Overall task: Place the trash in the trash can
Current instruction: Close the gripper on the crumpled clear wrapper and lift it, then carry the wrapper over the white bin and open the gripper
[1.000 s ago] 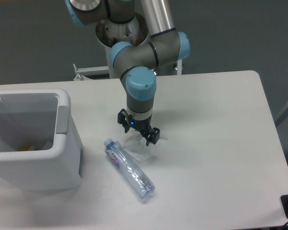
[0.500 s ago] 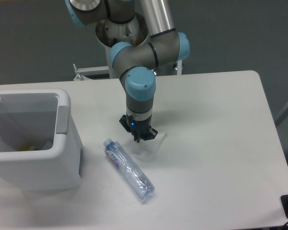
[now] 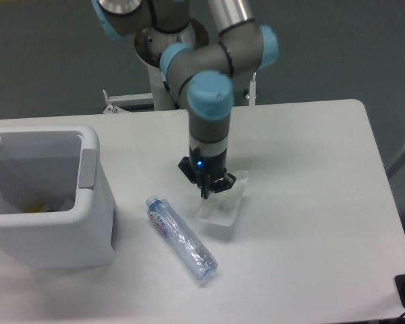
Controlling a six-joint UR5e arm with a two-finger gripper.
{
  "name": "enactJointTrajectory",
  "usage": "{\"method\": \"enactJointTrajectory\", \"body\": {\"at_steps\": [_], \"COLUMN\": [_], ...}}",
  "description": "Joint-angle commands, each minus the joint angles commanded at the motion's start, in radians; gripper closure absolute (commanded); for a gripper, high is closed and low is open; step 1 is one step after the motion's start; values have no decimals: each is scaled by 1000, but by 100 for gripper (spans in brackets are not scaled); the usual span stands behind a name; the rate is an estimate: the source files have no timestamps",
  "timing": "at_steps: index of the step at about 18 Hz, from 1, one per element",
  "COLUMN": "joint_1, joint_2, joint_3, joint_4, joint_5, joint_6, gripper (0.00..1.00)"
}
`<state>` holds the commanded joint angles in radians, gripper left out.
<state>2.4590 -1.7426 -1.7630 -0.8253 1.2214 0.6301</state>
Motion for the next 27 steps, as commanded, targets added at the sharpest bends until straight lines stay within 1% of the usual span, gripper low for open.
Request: {"method": "enactJointTrajectory", "body": {"at_steps": [1,2,4,5,6,8,10,12,13,15,17,21,23,25,26,27], "joint_1": [-3,-2,-11,-18,-23,-61,-116,-178,-210,-308,-356,-449,-469,-485,-489,-491], "joint_2": [3,5,20,53,73,112,149,169,170,167,167,144,129,117,111,109], "joint_3": [72,111,178,197,204,209,198,194,186,180,177,137,120,109,108,108], "joint_4": [0,0,0,0,2,0,0,0,0,0,0,2,5,6,6,6], "joint_5": [-6,-11,-43,-45,-45,-45,-45,-40,-42,-39,-43,-43,-43,-43,-43,-43], "joint_6": [-155,-238,-365,-450,-502,-559,-579,-601,-610,-609,-610,-607,-601,-598,-598,-596], "gripper": [100,100,100,100,100,100,100,100,100,100,100,100,100,93,75,65]}}
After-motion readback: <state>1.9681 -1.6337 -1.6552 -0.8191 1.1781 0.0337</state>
